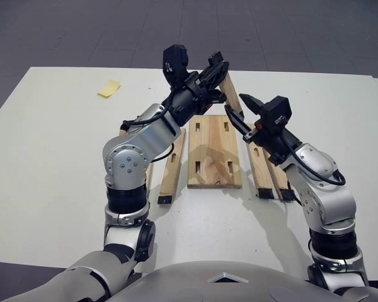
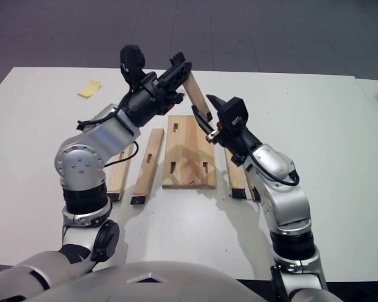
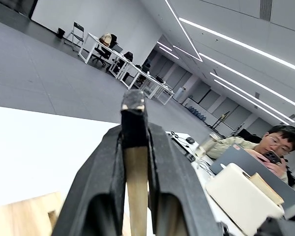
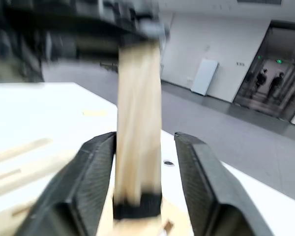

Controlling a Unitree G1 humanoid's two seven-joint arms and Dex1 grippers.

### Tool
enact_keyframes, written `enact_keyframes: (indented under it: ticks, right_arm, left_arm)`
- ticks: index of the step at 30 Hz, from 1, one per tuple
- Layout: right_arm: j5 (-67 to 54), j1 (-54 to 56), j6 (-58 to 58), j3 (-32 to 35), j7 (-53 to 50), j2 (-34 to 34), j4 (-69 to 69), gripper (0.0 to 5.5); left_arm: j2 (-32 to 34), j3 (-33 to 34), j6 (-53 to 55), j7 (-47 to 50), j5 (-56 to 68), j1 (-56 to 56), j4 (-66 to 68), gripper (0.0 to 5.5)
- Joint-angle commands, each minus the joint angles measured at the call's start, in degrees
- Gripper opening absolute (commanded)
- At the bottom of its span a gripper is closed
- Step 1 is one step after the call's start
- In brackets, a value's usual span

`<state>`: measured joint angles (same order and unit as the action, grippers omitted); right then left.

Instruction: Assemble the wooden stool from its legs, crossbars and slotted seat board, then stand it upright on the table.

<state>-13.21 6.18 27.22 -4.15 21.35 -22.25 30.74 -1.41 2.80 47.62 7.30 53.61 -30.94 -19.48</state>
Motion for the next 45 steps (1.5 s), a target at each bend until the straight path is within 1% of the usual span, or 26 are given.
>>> enact_keyframes:
  ticks: [1,4,7,12,16,17,22,26,34,45]
  right_arm:
    - [4.34,-6.15,1.22,4.48,-4.76,-1.26,-2.15,2.92]
    - [4.80,-6.66,1.89,8.30,-10.00,2.28,-2.50,3.34]
    - [6.06,-5.37,2.20,10.84,-17.12,7.35,-3.07,3.88]
    - [8.09,-2.28,1.60,11.63,-24.69,13.41,-4.84,4.69]
    - [7.38,-4.09,2.90,9.72,-24.37,15.58,-3.23,5.33]
    - [7.37,-4.50,3.01,9.62,-24.31,15.90,-3.09,5.40]
    - [7.48,-4.87,3.52,9.52,-24.03,16.18,-3.11,5.40]
    - [7.48,-5.46,4.23,9.05,-23.55,16.13,-2.40,5.40]
    - [7.17,-6.38,6.47,8.52,-21.98,15.45,-1.03,5.40]
    - [6.86,-5.77,8.87,8.56,-20.06,14.82,-0.10,5.40]
  left_arm:
    - [7.47,6.78,-6.47,-0.93,-6.97,-0.92,-1.75,0.42]
    - [12.77,11.34,-8.51,-1.06,-10.43,1.44,-4.84,0.42]
    - [16.27,13.77,-7.80,-1.16,-12.39,8.65,-9.49,0.42]
    - [15.37,12.25,-7.35,-0.86,-14.25,21.62,-15.96,0.42]
    - [14.35,10.29,-7.76,-1.55,-15.31,29.54,-19.79,0.42]
    - [14.29,9.72,-7.86,-1.78,-15.61,30.90,-20.33,0.42]
    - [13.76,6.16,-10.35,-3.53,-19.68,36.46,-20.79,0.42]
    - [12.30,4.82,-12.92,-3.70,-22.62,38.63,-19.92,0.42]
    - [9.41,4.48,-17.07,-3.54,-25.99,37.56,-17.48,0.42]
    - [7.87,3.14,-21.40,-5.60,-30.88,41.66,-13.68,0.42]
